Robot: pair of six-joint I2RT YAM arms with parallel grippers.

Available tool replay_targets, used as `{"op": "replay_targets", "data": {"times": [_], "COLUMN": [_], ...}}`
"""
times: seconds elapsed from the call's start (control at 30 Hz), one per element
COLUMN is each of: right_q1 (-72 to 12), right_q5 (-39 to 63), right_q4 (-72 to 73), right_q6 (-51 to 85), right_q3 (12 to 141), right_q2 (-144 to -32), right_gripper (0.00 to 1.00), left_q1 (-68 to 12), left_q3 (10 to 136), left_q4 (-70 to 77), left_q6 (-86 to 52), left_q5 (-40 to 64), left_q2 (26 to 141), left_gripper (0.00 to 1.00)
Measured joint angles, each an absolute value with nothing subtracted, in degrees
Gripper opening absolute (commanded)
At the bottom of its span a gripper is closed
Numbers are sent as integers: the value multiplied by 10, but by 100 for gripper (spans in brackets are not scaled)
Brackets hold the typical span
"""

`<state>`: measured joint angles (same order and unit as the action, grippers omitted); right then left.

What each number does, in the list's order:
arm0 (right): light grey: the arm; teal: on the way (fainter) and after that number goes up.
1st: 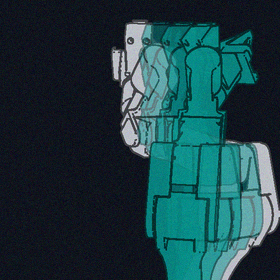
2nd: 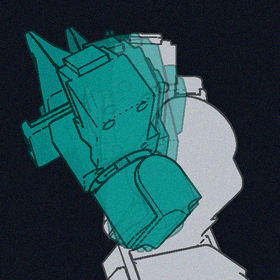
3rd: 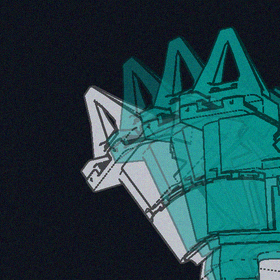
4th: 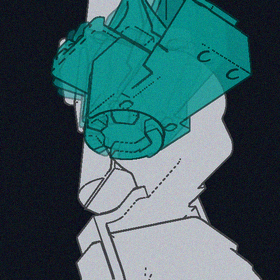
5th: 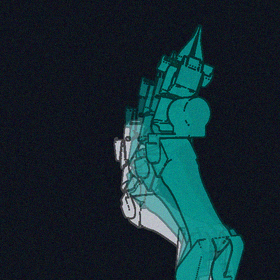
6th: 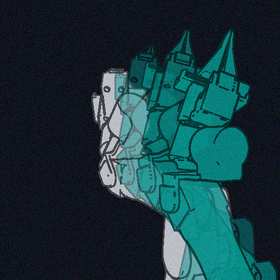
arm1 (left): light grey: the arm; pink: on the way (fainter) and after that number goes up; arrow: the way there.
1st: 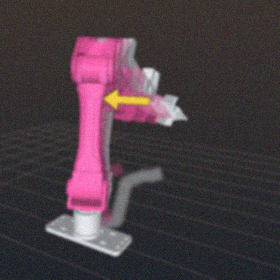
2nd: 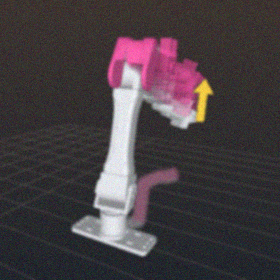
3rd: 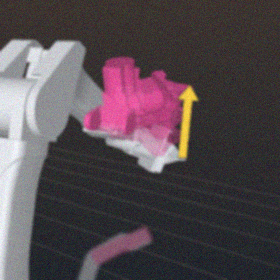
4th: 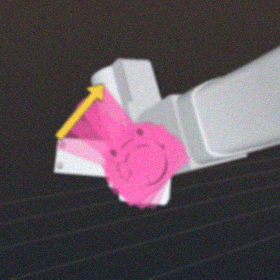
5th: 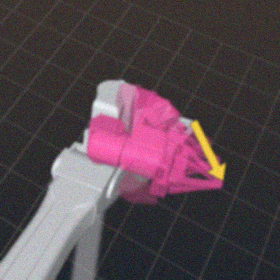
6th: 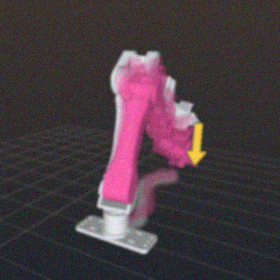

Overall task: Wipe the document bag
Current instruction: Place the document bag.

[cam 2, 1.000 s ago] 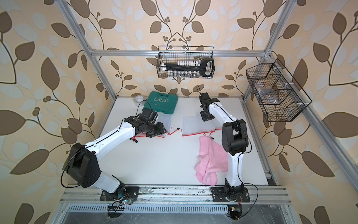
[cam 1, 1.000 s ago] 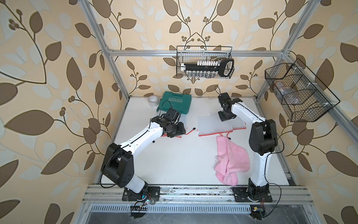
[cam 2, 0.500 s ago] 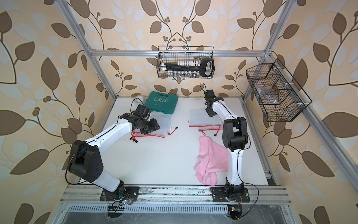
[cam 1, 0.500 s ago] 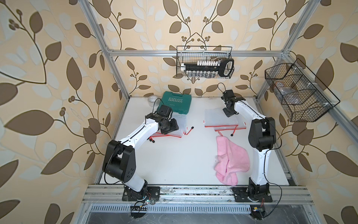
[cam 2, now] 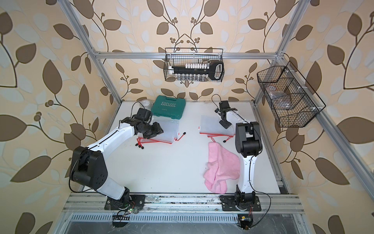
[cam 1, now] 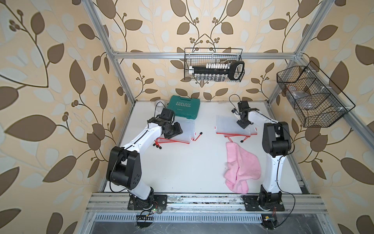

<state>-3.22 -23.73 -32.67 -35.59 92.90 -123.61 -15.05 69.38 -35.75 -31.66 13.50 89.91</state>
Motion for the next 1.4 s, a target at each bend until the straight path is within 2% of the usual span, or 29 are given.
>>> {"op": "replay_targets", "data": {"times": [0.5, 0.57, 0.6, 0.67, 0.7, 0.73, 0.8, 0.97, 1.13, 1.27, 1.4], "right_q1": [7, 6, 6, 6, 6, 7, 6, 6, 3, -18, -73], "right_q5": [-233, -232, -231, -228, -228, -228, -228, -229, -226, -221, -200], "right_q4": [-262, -262, -261, -260, -260, -260, -260, -259, -272, -301, -349], "right_q6": [-386, -386, -385, -382, -379, -377, -373, -352, -316, -263, -180], "right_q3": [916, 916, 916, 916, 916, 916, 916, 916, 926, 955, 1025], "right_q2": [-1224, -1224, -1224, -1224, -1224, -1224, -1224, -1224, -1218, -1202, -1193], "right_gripper": [1, 9, 21, 51, 62, 70, 78, 84, 98, 98, 98], "left_q1": [-149, -149, -149, -149, -149, -149, -149, -149, -145, -118, -55], "left_q3": [691, 691, 691, 691, 691, 691, 691, 691, 690, 682, 662], "left_q4": [-346, -345, -345, -344, -345, -344, -344, -344, -345, -340, -336], "left_q6": [-318, -319, -319, -319, -319, -319, -319, -319, -319, -320, -329], "left_q5": [135, 135, 135, 135, 135, 135, 135, 135, 135, 145, 161], "left_q2": [910, 914, 916, 918, 918, 918, 918, 918, 918, 918, 918], "left_gripper": [56, 56, 56, 56, 56, 56, 56, 57, 58, 61, 63]}}
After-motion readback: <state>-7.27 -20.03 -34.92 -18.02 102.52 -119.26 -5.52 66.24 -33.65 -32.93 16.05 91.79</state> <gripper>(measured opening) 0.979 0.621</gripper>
